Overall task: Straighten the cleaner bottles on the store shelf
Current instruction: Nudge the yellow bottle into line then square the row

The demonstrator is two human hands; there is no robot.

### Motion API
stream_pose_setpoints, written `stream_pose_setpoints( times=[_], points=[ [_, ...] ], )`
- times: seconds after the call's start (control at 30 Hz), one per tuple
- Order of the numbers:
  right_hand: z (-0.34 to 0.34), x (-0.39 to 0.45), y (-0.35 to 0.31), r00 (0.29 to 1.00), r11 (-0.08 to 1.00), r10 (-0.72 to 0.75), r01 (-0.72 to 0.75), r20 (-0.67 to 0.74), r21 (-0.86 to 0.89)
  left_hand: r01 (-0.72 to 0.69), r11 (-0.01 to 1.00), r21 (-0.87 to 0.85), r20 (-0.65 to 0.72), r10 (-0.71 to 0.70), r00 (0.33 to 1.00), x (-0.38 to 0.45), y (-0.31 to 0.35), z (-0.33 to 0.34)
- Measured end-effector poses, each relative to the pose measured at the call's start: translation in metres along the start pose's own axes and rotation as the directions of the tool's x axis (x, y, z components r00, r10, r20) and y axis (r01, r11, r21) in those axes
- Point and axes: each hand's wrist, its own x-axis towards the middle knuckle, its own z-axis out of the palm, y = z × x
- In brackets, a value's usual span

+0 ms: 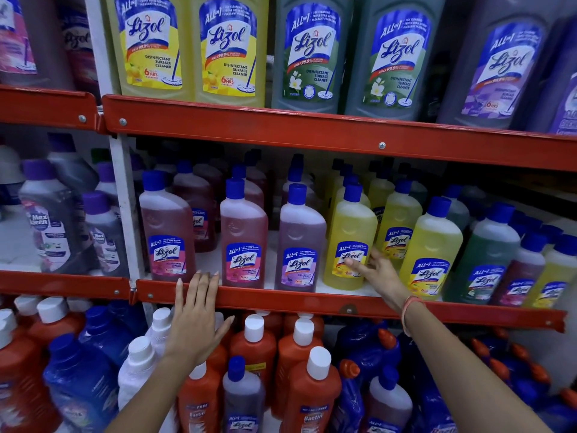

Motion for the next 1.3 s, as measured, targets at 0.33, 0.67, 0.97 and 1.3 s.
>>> stream_pose_setpoints(
  times=[0.33,0.67,0.97,1.3],
  points=[
    [-0.007,-0.020,0.005,0.999,0.988,-0.034,0.032,-0.014,-0.151,-0.010,1.000,-0.004,0.021,0.010,1.000,-0.001,-0.001,-0.005],
    [0.002,-0.036,-0.001,0.996,0.984,0.013,-0.028,-0.085,-0.177,-0.015,0.999,-0.050,0.053,0.018,0.998,-0.001,-0.002,-0.008],
    [0.083,-0.089,-0.017,0.792,0.975,-0.178,0.222,-0.584,0.003,0.129,0.839,-0.528,0.000,-0.152,0.988,0.005,0.009,-0.044],
    [0.175,-0.091,-0.061,0.991,0.983,0.028,-0.051,0.129,0.177,0.297,-0.009,-0.955,0.290,-0.247,0.925,0.020,0.035,-0.105]
  ],
)
